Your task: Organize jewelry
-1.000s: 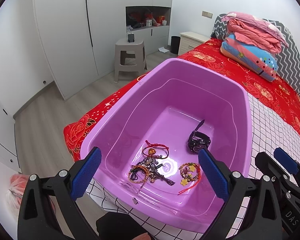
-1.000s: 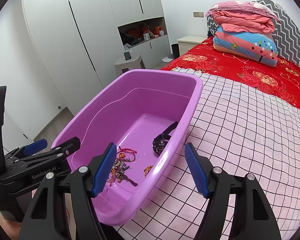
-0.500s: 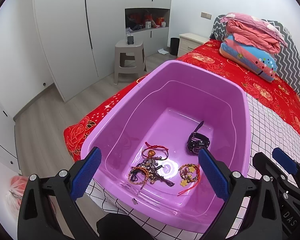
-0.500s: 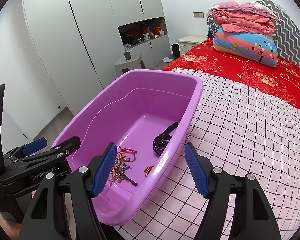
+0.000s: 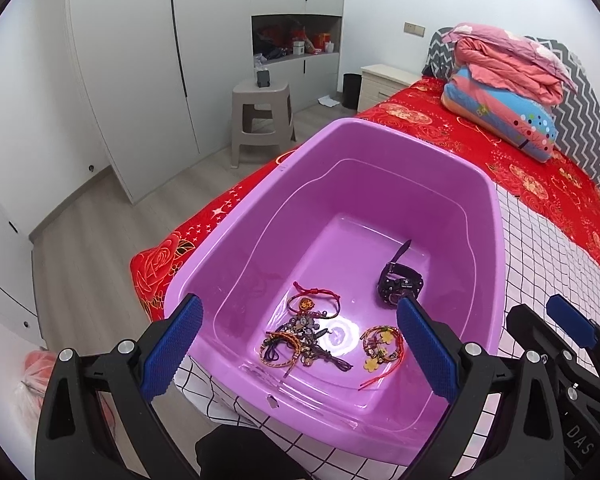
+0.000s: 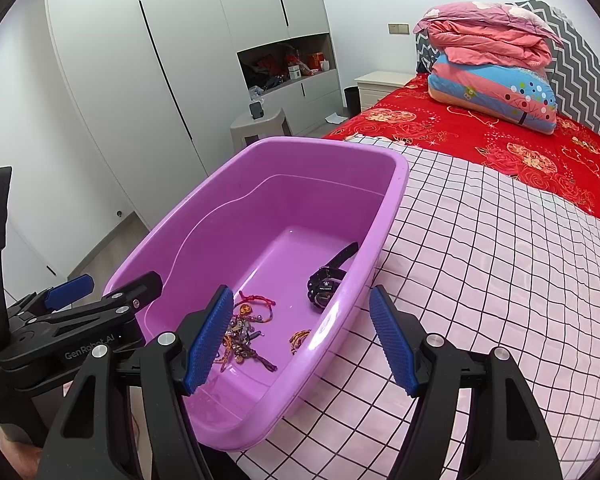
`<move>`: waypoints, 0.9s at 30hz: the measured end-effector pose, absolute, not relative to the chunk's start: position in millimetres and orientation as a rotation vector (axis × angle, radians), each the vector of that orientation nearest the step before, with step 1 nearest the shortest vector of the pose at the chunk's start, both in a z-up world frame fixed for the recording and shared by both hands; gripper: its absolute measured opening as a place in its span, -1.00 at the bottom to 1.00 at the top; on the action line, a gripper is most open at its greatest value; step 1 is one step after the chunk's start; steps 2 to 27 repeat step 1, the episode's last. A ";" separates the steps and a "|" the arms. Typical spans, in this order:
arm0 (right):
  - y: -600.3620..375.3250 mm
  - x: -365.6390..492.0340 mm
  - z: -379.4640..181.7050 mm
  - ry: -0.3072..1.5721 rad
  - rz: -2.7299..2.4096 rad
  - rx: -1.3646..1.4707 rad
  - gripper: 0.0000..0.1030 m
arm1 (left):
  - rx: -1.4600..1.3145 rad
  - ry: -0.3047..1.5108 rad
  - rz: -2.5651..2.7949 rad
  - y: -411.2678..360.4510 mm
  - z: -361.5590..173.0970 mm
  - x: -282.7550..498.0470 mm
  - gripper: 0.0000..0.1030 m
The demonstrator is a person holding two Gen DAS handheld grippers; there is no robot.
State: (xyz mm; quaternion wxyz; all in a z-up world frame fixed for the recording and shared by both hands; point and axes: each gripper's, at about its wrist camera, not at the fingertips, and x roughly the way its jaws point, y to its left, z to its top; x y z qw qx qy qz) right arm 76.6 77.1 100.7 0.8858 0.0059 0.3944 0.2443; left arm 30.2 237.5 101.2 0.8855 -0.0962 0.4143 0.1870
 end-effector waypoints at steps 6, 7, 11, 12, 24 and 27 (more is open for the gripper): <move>77.4 76.3 100.6 0.821 0.508 0.014 0.31 | -0.201 0.862 0.390 237.7 101.3 30.1 0.86; 77.4 76.3 100.6 0.821 0.508 0.014 0.31 | -0.201 0.862 0.390 237.7 101.3 30.1 0.86; 77.4 76.3 100.6 0.821 0.508 0.014 0.31 | -0.201 0.862 0.390 237.7 101.3 30.1 0.86; 77.4 76.3 100.6 0.821 0.508 0.014 0.31 | -0.201 0.862 0.390 237.7 101.3 30.1 0.86; 77.4 76.3 100.6 0.821 0.508 0.014 0.31 | -0.201 0.862 0.390 237.7 101.3 30.1 0.86; 77.4 76.3 100.6 0.821 0.508 0.014 0.31 | -0.201 0.862 0.390 237.7 101.3 30.1 0.86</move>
